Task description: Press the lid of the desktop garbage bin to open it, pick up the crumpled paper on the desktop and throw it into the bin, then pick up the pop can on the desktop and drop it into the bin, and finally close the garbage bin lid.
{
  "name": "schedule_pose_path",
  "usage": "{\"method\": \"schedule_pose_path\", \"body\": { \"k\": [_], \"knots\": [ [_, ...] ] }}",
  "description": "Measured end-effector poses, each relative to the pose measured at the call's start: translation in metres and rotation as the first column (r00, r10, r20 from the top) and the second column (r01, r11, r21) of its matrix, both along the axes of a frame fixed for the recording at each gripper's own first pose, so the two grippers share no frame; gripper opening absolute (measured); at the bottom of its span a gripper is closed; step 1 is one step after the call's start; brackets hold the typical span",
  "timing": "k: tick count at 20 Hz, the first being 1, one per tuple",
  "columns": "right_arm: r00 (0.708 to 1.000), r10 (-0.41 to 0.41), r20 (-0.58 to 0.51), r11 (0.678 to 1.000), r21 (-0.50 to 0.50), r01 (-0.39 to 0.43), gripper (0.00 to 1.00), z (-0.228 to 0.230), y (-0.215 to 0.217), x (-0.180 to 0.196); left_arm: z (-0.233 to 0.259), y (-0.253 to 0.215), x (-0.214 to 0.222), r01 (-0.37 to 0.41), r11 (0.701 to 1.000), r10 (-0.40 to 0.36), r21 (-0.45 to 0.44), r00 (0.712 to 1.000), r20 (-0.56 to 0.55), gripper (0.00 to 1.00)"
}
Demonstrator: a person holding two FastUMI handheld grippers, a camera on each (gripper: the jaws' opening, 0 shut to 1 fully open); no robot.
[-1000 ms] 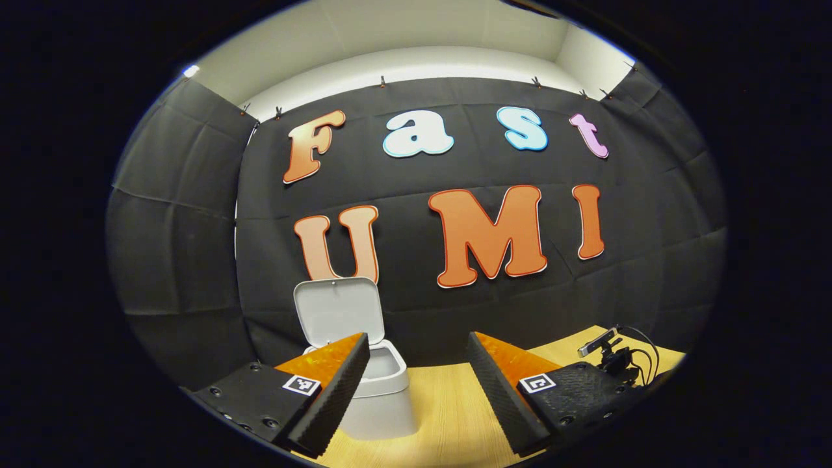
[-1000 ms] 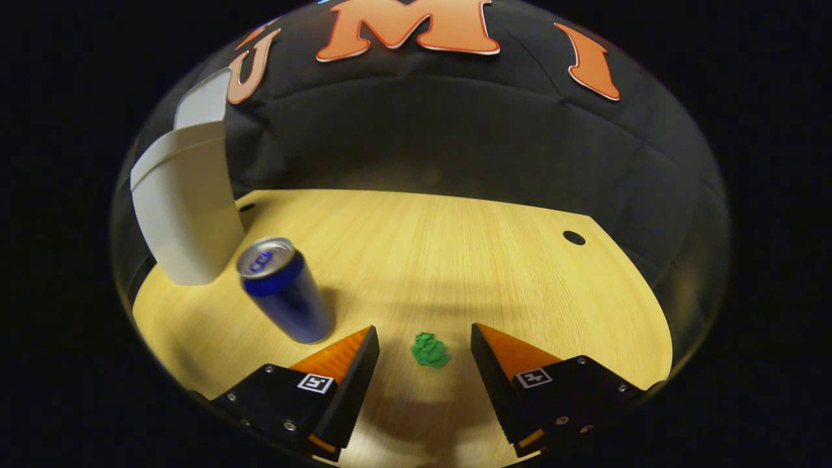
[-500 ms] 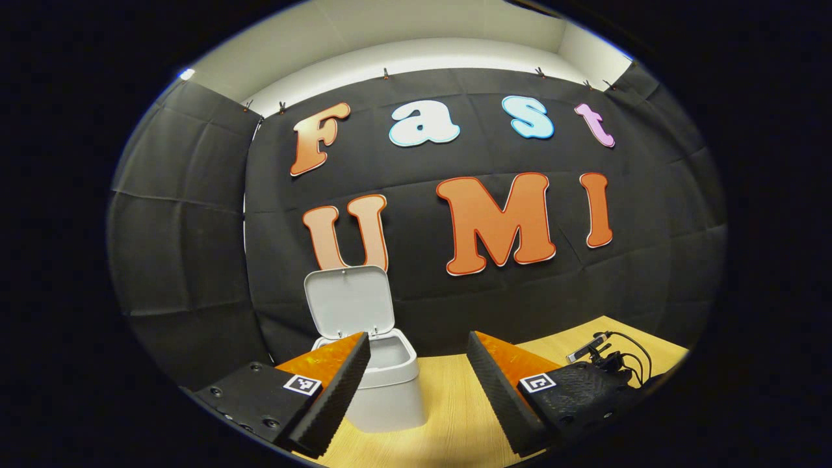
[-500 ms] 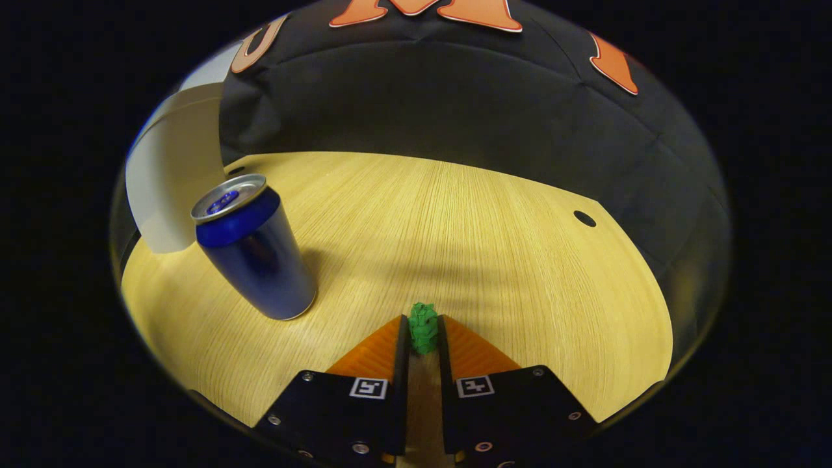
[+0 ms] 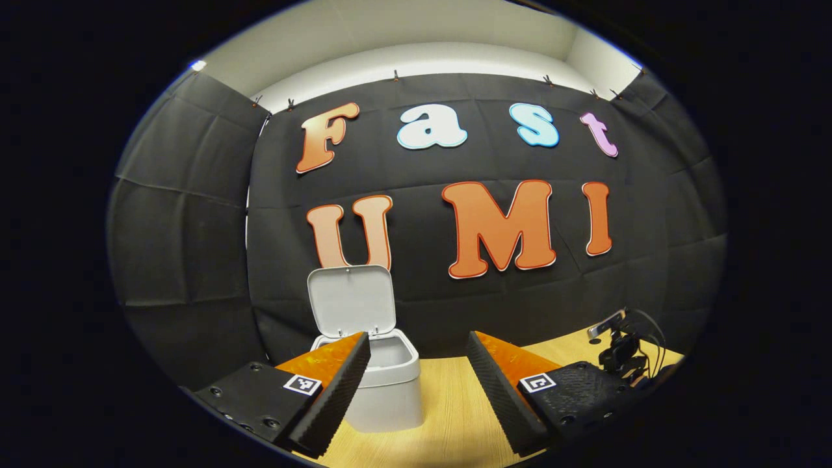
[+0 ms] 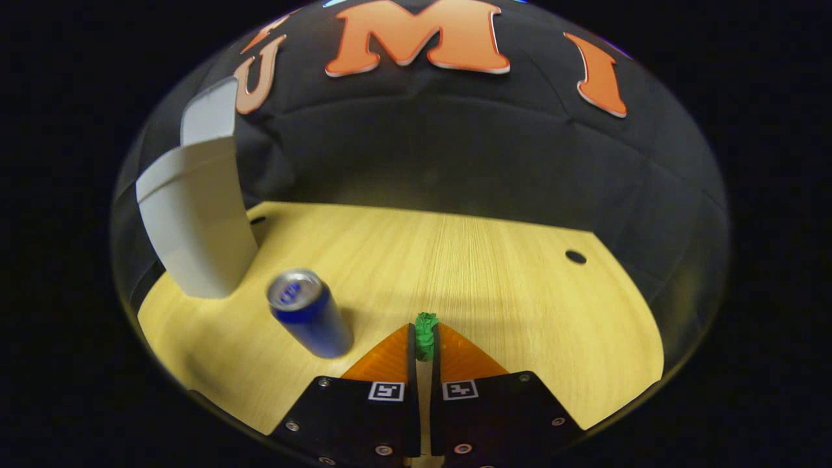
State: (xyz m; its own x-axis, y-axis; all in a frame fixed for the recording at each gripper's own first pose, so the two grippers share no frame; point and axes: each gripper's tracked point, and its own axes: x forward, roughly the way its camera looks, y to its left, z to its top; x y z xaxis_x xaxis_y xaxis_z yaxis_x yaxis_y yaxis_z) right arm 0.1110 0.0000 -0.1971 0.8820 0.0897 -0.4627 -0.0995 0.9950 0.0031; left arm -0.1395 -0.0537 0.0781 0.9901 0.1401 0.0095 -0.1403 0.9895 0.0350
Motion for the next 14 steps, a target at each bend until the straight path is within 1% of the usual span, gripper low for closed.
{"method": "schedule_pose_path", "body": {
  "k": [3,6,8,9,10,12,13,14],
  "knots": [
    [0.987,0.058,0.150,0.998,0.007,-0.060,0.07,0.084,0.027,0.000,-0.002,0.013,-0.003,-0.011,0.999,0.012,-0.030,1.000,0.016,0.95],
    [0.957,0.151,0.248,0.986,0.027,-0.162,0.07,0.156,0.081,-0.001,-0.002,0.030,-0.007,-0.032,0.998,0.034,-0.054,0.999,0.035,0.95],
    [0.931,0.215,0.295,0.970,0.042,-0.238,0.06,0.192,0.122,0.007,-0.001,0.044,-0.010,-0.052,0.996,0.055,-0.067,0.998,0.043,0.95],
    [0.916,0.250,0.314,0.959,0.053,-0.280,0.06,0.206,0.149,0.009,-0.003,0.052,-0.012,-0.062,0.995,0.065,-0.073,0.997,0.046,0.99],
    [0.902,0.281,0.327,0.946,0.061,-0.317,0.06,0.219,0.175,0.013,-0.003,0.060,-0.014,-0.076,0.994,0.080,-0.075,0.996,0.049,0.95],
    [0.880,0.334,0.338,0.922,0.077,-0.380,0.06,0.237,0.225,0.024,-0.002,0.077,-0.022,-0.108,0.992,0.112,-0.066,0.992,0.058,0.95],
    [0.871,0.357,0.338,0.911,0.082,-0.405,0.06,0.239,0.245,0.027,-0.001,0.087,-0.025,-0.127,0.990,0.131,-0.059,0.989,0.063,0.95],
    [0.863,0.388,0.325,0.896,0.088,-0.436,0.06,0.240,0.270,0.031,-0.002,0.096,-0.029,-0.143,0.988,0.147,-0.056,0.987,0.064,0.99]
  ]
}}
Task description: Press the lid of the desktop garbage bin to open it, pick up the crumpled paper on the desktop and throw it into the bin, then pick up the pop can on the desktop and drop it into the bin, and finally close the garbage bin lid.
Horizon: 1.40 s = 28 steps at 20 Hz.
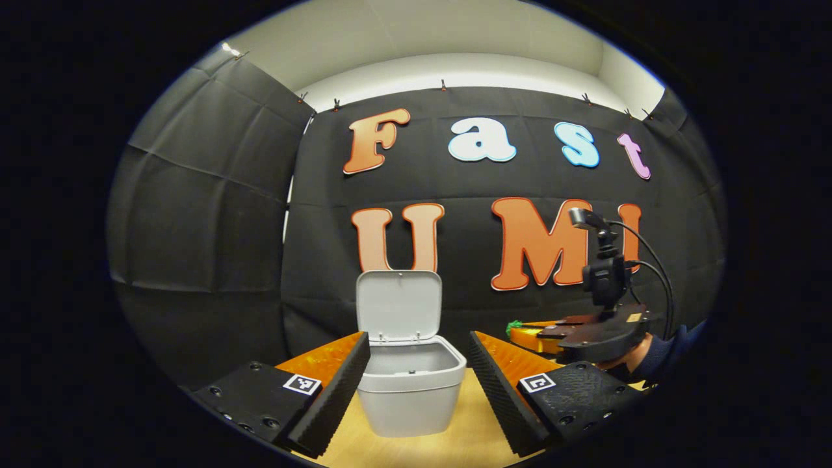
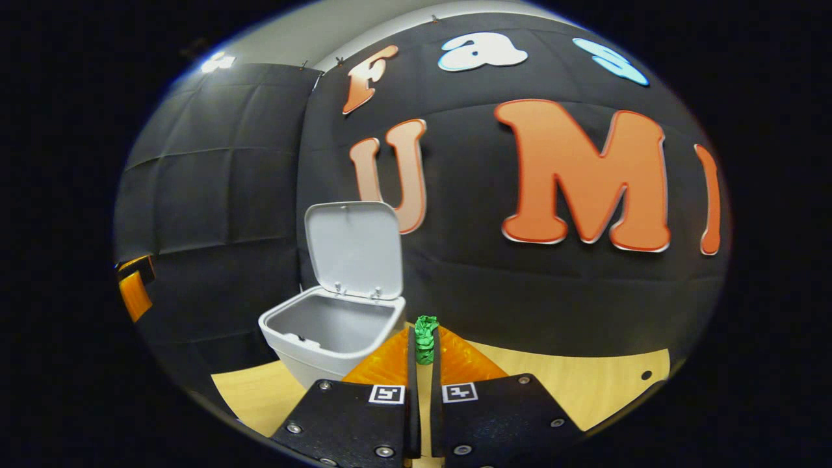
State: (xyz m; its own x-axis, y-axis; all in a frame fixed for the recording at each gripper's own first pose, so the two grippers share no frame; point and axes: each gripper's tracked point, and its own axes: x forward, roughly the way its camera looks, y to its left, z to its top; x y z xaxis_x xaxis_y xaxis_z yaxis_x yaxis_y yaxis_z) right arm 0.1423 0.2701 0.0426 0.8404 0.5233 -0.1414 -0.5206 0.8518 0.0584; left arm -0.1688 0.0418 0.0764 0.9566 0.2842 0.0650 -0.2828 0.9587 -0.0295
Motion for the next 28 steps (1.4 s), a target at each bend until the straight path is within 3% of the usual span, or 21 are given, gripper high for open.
{"method": "schedule_pose_path", "body": {
  "k": [3,7,9,10,11,13,14,16,19,21,24,28],
  "knots": [
    [0.997,0.079,-0.028,0.997,-0.018,-0.079,0.06,-0.005,0.065,0.012,-0.007,0.024,-0.011,-0.054,0.999,0.054,-0.006,0.999,-0.003,0.99],
    [0.995,0.098,-0.035,0.993,-0.059,-0.100,0.07,-0.019,0.114,0.028,-0.019,0.048,-0.022,-0.104,0.994,0.104,-0.023,0.994,-0.021,0.99],
    [0.988,0.118,-0.102,0.991,-0.052,-0.124,0.18,-0.037,0.126,0.027,-0.022,0.053,-0.024,-0.113,0.993,0.113,-0.029,0.993,-0.028,0.95],
    [0.983,0.133,-0.124,0.989,-0.052,-0.140,0.29,-0.046,0.125,0.025,-0.023,0.054,-0.023,-0.114,0.993,0.113,-0.033,0.993,-0.030,0.95],
    [0.983,0.134,-0.127,0.988,-0.059,-0.143,0.29,-0.049,0.122,0.023,-0.025,0.053,-0.022,-0.107,0.994,0.106,-0.038,0.994,-0.033,0.95],
    [0.986,0.128,-0.103,0.989,-0.057,-0.134,0.68,-0.043,0.112,0.019,-0.030,0.044,-0.014,-0.080,0.996,0.079,-0.049,0.996,-0.036,0.95],
    [0.989,0.120,-0.086,0.991,-0.048,-0.124,0.80,-0.035,0.103,0.016,-0.032,0.038,-0.009,-0.063,0.996,0.061,-0.057,0.998,-0.035,0.99],
    [0.995,0.085,-0.046,0.996,-0.035,-0.086,0.93,-0.023,0.073,0.009,-0.039,0.019,0.005,-0.009,0.997,0.006,-0.077,0.999,-0.036,0.95],
    [1.000,-0.007,0.011,1.000,-0.019,0.007,1.00,-0.006,-0.002,-0.006,-0.058,-0.026,0.032,0.100,0.991,-0.104,-0.087,0.993,-0.049,0.94],
    [0.994,-0.095,0.052,0.995,-0.022,0.096,0.95,0.002,-0.063,-0.014,-0.080,-0.069,0.052,0.194,0.978,-0.201,-0.082,0.976,-0.084,0.95],
    [0.966,-0.234,0.106,0.967,-0.076,0.242,0.94,0.001,-0.151,-0.029,-0.128,-0.136,0.085,0.332,0.939,-0.342,-0.085,0.926,-0.159,0.95],
    [0.922,-0.376,0.087,0.914,-0.126,0.385,0.94,-0.015,-0.248,-0.060,-0.208,-0.215,0.119,0.438,0.891,-0.453,-0.117,0.849,-0.271,0.95]
  ]
}}
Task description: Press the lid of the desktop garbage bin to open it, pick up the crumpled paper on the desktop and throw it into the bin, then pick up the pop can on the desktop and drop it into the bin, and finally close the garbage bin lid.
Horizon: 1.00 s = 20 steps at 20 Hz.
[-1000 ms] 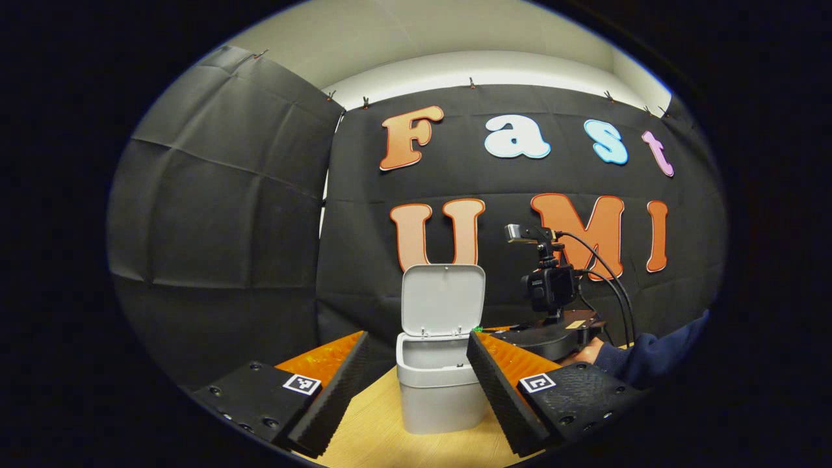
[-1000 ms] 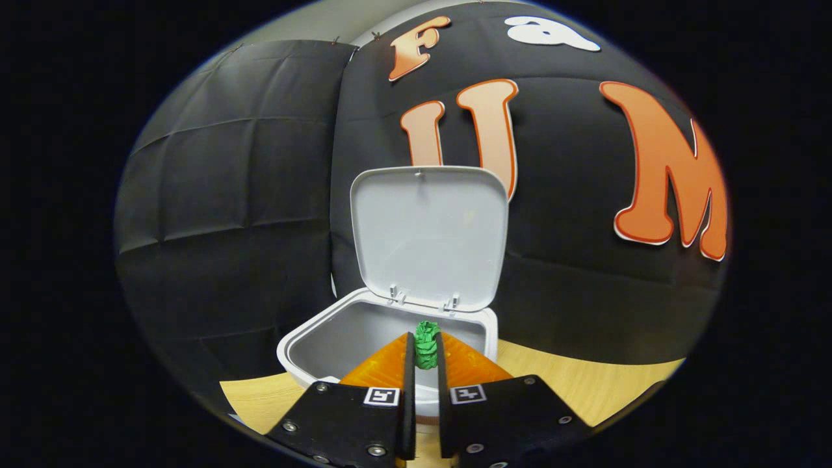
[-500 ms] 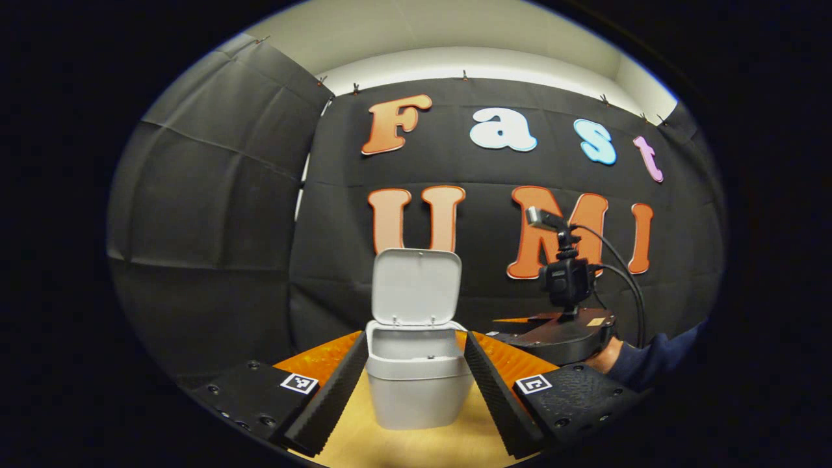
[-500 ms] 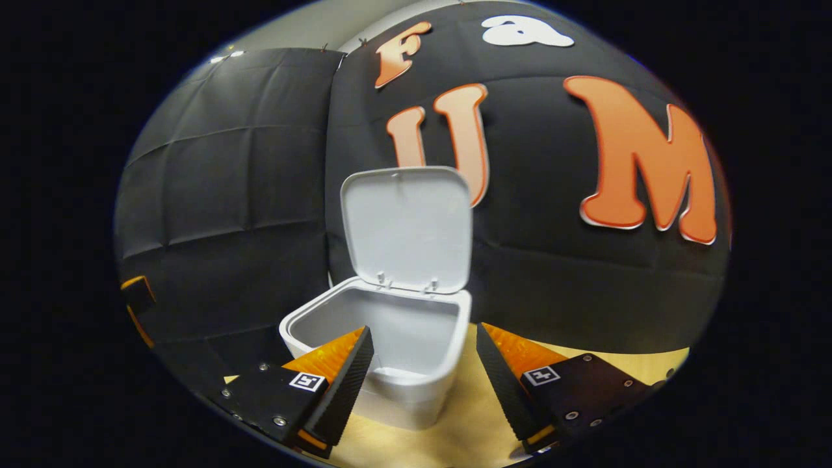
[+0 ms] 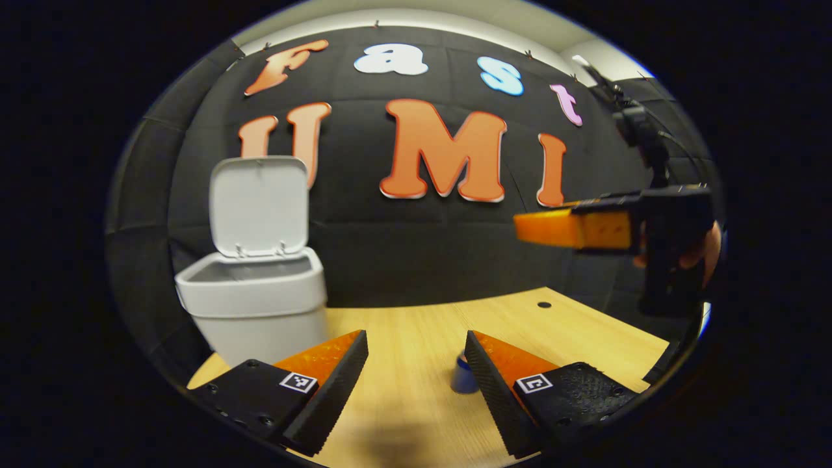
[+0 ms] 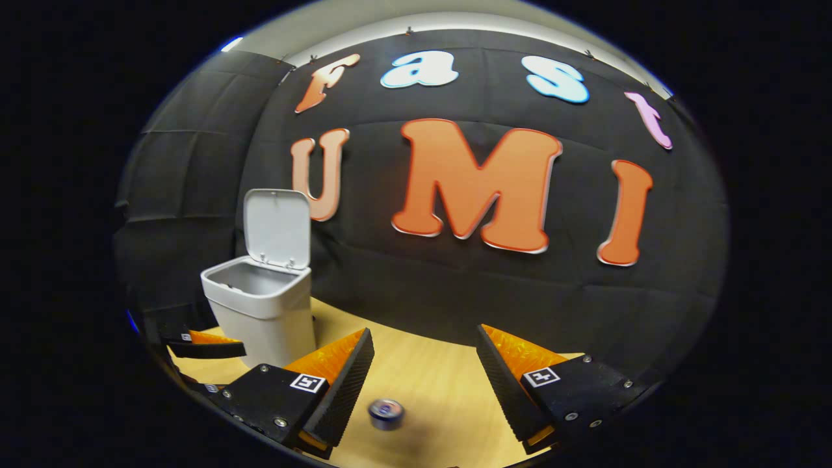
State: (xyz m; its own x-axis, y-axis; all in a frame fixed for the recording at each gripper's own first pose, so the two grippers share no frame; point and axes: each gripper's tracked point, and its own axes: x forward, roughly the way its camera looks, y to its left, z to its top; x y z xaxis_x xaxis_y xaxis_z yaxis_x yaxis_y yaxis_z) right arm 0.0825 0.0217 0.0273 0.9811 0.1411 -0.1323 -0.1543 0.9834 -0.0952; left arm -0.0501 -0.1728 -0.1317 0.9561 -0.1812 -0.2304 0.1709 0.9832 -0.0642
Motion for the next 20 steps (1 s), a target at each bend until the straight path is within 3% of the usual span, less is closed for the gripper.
{"method": "schedule_pose_path", "body": {
  "k": [4,8,10,11,12,14,15,20],
  "knots": [
    [0.990,-0.130,-0.046,0.991,-0.012,0.130,0.94,-0.013,-0.069,-0.026,-0.083,-0.061,0.027,0.081,0.995,-0.075,0.058,0.991,-0.110,0.95],
    [0.977,-0.205,-0.059,0.978,-0.051,0.202,0.94,-0.016,-0.116,-0.047,-0.157,-0.091,0.049,0.093,0.992,-0.066,0.086,0.960,-0.273,0.97],
    [0.972,-0.228,-0.063,0.973,-0.056,0.225,0.94,-0.016,-0.126,-0.051,-0.157,-0.093,0.061,0.076,0.992,-0.047,0.100,0.962,-0.269,0.98],
    [0.970,-0.234,-0.065,0.971,-0.054,0.231,0.95,-0.016,-0.130,-0.051,-0.161,-0.094,0.068,0.068,0.991,-0.034,0.113,0.960,-0.278,0.92],
    [0.969,-0.237,-0.068,0.971,-0.054,0.233,0.94,-0.017,-0.132,-0.050,-0.164,-0.095,0.071,0.070,0.991,-0.033,0.116,0.957,-0.288,0.97],
    [0.969,-0.237,-0.074,0.971,-0.048,0.234,0.94,-0.019,-0.131,-0.046,-0.169,-0.093,0.072,0.063,0.989,-0.020,0.131,0.951,-0.309,0.92],
    [0.969,-0.234,-0.075,0.972,-0.045,0.231,0.94,-0.020,-0.131,-0.045,-0.169,-0.094,0.075,0.064,0.990,-0.022,0.130,0.954,-0.300,0.83],
    [0.976,-0.201,-0.078,0.979,-0.031,0.199,0.95,-0.025,-0.118,-0.032,-0.134,-0.077,0.075,0.030,0.992,0.003,0.118,0.963,-0.270,0.80]
  ]
}}
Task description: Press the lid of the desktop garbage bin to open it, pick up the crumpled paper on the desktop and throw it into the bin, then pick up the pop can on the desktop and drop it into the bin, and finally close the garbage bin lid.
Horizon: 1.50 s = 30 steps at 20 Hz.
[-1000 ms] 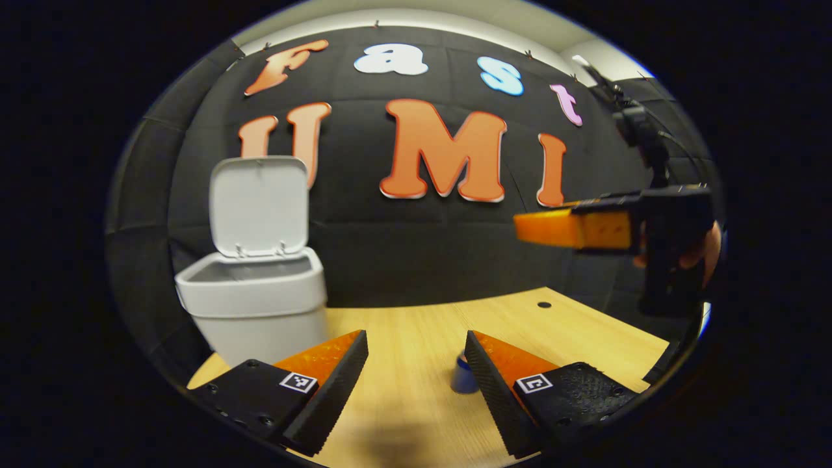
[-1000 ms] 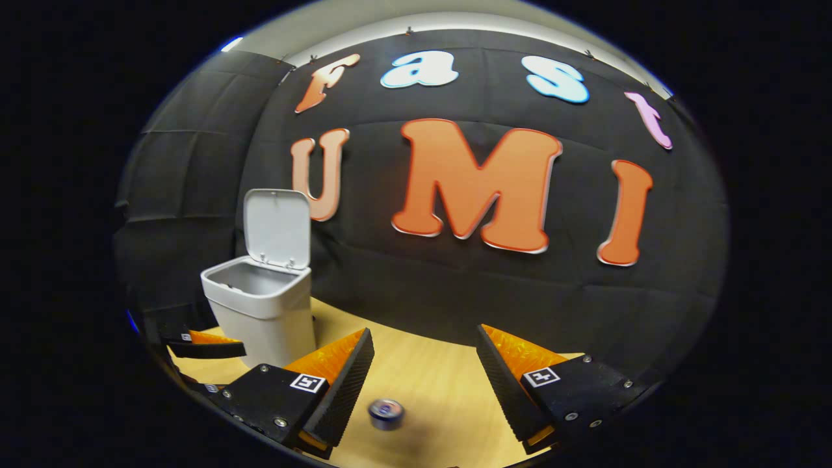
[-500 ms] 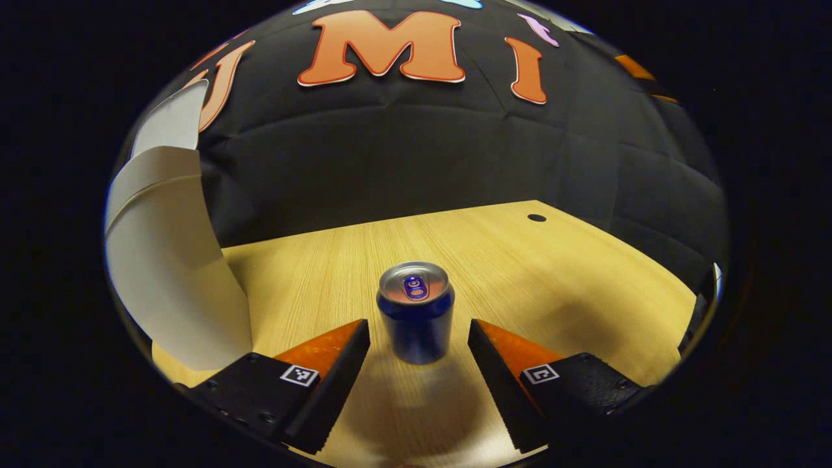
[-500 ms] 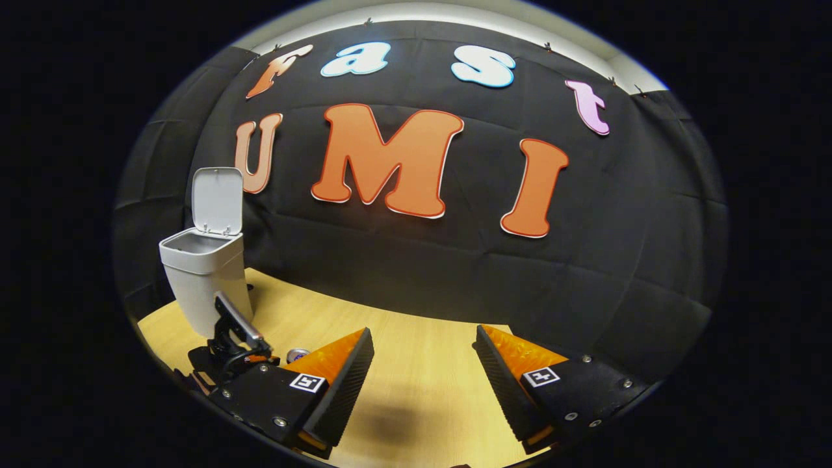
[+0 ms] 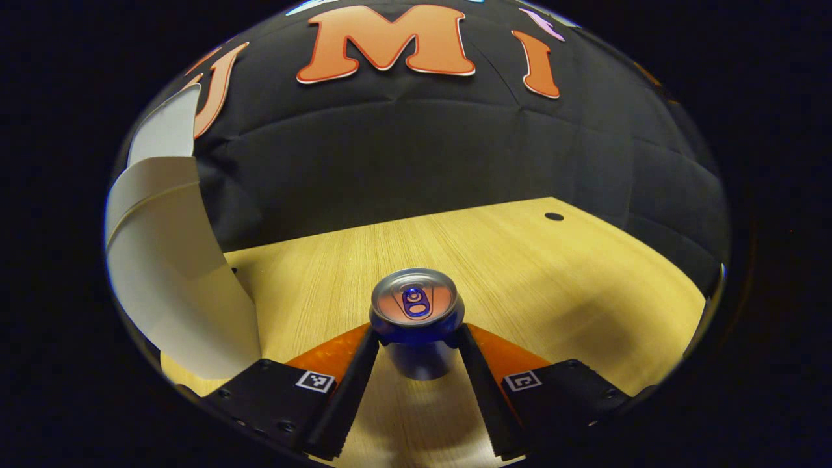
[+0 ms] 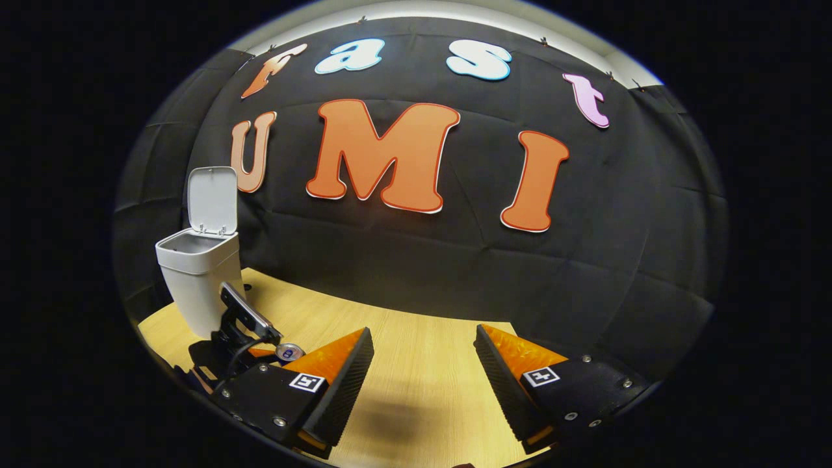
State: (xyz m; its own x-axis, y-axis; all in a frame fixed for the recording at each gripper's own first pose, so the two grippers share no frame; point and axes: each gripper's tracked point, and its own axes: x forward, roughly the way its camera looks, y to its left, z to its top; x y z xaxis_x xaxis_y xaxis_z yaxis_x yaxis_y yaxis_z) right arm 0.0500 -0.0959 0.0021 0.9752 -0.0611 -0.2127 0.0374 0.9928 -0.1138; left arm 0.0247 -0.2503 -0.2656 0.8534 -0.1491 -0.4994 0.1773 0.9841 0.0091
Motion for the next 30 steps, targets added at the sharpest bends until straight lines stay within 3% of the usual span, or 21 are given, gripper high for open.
{"method": "schedule_pose_path", "body": {
  "k": [10,15,19,25,30],
  "knots": [
    [0.995,0.104,-0.006,0.993,0.063,-0.103,0.94,-0.014,0.050,0.023,0.208,0.130,-0.030,-0.151,0.986,0.160,-0.072,0.977,0.144,0.78],
    [0.990,0.142,0.008,0.985,0.096,-0.143,0.95,-0.011,0.078,0.029,0.277,0.225,-0.017,-0.270,0.960,0.278,-0.067,0.933,0.228,0.77],
    [0.989,0.150,0.017,0.985,0.087,-0.151,0.94,-0.004,0.089,0.027,0.274,0.302,0.017,-0.375,0.926,0.371,-0.038,0.889,0.268,0.77],
    [0.992,0.129,0.009,0.988,0.080,-0.130,0.95,-0.001,0.086,0.022,0.221,0.335,0.050,-0.402,0.916,0.398,-0.014,0.900,0.180,0.78],
    [0.993,0.117,-0.003,0.990,0.082,-0.117,0.95,-0.006,0.077,0.016,0.220,0.339,0.046,-0.421,0.907,0.418,-0.018,0.892,0.173,0.83]
  ]
}}
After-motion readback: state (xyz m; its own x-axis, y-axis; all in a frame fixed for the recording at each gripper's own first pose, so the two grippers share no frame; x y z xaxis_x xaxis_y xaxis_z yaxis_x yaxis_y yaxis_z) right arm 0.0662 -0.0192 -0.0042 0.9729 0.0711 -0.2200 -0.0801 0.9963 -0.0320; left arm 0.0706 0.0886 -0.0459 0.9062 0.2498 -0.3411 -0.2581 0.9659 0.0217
